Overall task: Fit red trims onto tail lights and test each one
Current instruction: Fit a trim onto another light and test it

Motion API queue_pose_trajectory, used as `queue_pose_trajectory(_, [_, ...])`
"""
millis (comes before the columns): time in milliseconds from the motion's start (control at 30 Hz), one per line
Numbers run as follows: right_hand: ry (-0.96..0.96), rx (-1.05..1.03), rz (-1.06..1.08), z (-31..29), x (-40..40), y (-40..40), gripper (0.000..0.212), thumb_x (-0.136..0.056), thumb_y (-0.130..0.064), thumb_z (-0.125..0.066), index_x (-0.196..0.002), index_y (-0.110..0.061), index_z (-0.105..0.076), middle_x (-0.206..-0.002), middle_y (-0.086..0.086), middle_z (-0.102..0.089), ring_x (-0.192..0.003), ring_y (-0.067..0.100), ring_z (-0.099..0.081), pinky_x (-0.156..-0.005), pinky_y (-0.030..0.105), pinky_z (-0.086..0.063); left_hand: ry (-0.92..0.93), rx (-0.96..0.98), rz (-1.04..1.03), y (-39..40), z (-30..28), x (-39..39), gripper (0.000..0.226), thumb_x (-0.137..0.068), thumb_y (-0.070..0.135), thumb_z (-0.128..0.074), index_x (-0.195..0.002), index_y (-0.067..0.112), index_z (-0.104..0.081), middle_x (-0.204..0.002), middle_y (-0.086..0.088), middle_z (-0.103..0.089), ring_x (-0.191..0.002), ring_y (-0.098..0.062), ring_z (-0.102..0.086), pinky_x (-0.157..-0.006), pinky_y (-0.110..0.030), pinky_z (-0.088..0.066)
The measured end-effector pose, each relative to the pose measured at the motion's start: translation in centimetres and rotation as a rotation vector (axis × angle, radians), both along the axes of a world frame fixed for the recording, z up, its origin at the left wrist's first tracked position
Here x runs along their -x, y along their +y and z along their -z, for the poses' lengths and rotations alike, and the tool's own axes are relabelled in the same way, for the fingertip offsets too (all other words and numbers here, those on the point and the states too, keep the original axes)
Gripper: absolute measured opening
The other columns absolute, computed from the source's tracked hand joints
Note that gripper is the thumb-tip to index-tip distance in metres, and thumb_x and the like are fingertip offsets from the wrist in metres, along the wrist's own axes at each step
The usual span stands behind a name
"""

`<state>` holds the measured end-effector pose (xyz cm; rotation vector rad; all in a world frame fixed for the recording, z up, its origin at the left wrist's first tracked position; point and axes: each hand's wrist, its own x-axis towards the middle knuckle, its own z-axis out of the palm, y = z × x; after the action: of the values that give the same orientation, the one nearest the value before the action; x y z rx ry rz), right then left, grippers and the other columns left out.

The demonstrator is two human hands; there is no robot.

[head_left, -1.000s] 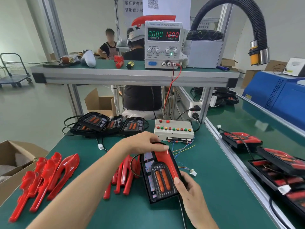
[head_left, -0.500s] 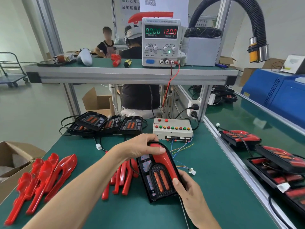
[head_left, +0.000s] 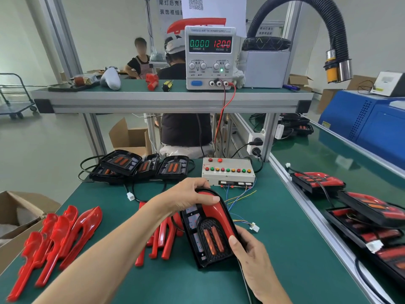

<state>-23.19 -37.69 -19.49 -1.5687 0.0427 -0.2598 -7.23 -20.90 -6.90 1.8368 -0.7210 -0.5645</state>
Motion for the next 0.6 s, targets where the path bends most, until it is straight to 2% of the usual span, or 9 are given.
queue_pose_trajectory(100, [0.013, 0.024, -0.006, 0.3, -0.1, -0.1, 0.046, -0.091, -0.058, -0.067, -0.131, -0.033, -0.066, -0.127, 0.002, -0.072, -0.123, 0.021, -0.065, -0.111, 0.047, -0.045, -0.023, -0.005, 0.006, 0.3, 0.2, 0.1, 0.022, -0.082, 0.028, -0.084, -0.083, 0.017, -0.065, -0.076, 0.009, -0.067, -0.071, -0.004, -0.062, -0.071, -0.017, -0.051])
queue_pose_trajectory(200, [0.024, 0.041, -0.009, 0.5, -0.2, 0.0, 0.046, -0.094, -0.057, -0.063, -0.132, -0.033, -0.064, -0.127, 0.002, -0.072, -0.122, 0.021, -0.065, -0.111, 0.05, -0.045, -0.004, -0.047, 0.044, 1.0, -0.3, 0.0, 0.033, -0.079, 0.041, -0.083, -0.096, 0.016, -0.069, -0.09, 0.001, -0.072, -0.084, -0.007, -0.066, -0.083, -0.022, -0.054])
queue_pose_trajectory(267, [0.029, 0.035, -0.011, 0.7, -0.2, -0.1, 0.048, -0.093, -0.06, -0.063, -0.132, -0.033, -0.063, -0.127, 0.002, -0.071, -0.121, 0.021, -0.065, -0.111, 0.05, -0.044, 0.027, -0.064, 0.08, 1.4, -0.6, -0.2, 0.034, -0.083, 0.034, -0.082, -0.107, 0.013, -0.069, -0.101, -0.002, -0.074, -0.093, -0.01, -0.068, -0.091, -0.026, -0.055])
queue_pose_trajectory(333, [0.029, 0.031, -0.02, 0.7, -0.3, -0.1, 0.05, -0.091, -0.062, -0.064, -0.132, -0.034, -0.063, -0.127, 0.003, -0.071, -0.12, 0.021, -0.065, -0.111, 0.05, -0.044, 0.021, -0.068, 0.093, 1.6, -0.7, -0.3, 0.029, -0.088, 0.024, -0.079, -0.111, 0.01, -0.068, -0.104, -0.003, -0.074, -0.095, -0.011, -0.068, -0.093, -0.027, -0.055])
queue_pose_trajectory(400, [0.027, 0.025, -0.022, 0.8, -0.3, -0.1, 0.048, -0.091, -0.061, -0.065, -0.131, -0.034, -0.064, -0.127, 0.003, -0.071, -0.12, 0.022, -0.065, -0.111, 0.049, -0.045, -0.006, -0.06, 0.098, 1.6, -0.6, -0.3, 0.029, -0.089, 0.022, -0.078, -0.112, 0.008, -0.067, -0.107, -0.007, -0.073, -0.095, -0.011, -0.068, -0.093, -0.027, -0.055])
queue_pose_trajectory(500, [0.022, 0.023, -0.022, 0.8, -0.3, -0.1, 0.042, -0.092, -0.056, -0.063, -0.128, -0.034, -0.065, -0.125, 0.003, -0.072, -0.118, 0.021, -0.066, -0.11, 0.047, -0.045, -0.014, -0.019, 0.104, 1.7, -0.5, -0.3, 0.027, -0.088, 0.021, -0.078, -0.111, 0.01, -0.069, -0.104, 0.0, -0.074, -0.095, -0.01, -0.069, -0.089, -0.024, -0.055])
queue_pose_trajectory(600, [0.016, 0.024, -0.02, 0.7, -0.2, 0.0, 0.041, -0.092, -0.056, -0.063, -0.128, -0.034, -0.065, -0.124, 0.002, -0.072, -0.117, 0.021, -0.066, -0.11, 0.047, -0.045, -0.001, 0.021, 0.092, 1.7, -0.3, -0.3, 0.027, -0.087, 0.019, -0.079, -0.11, 0.01, -0.069, -0.107, -0.003, -0.074, -0.098, -0.012, -0.068, -0.093, -0.027, -0.054])
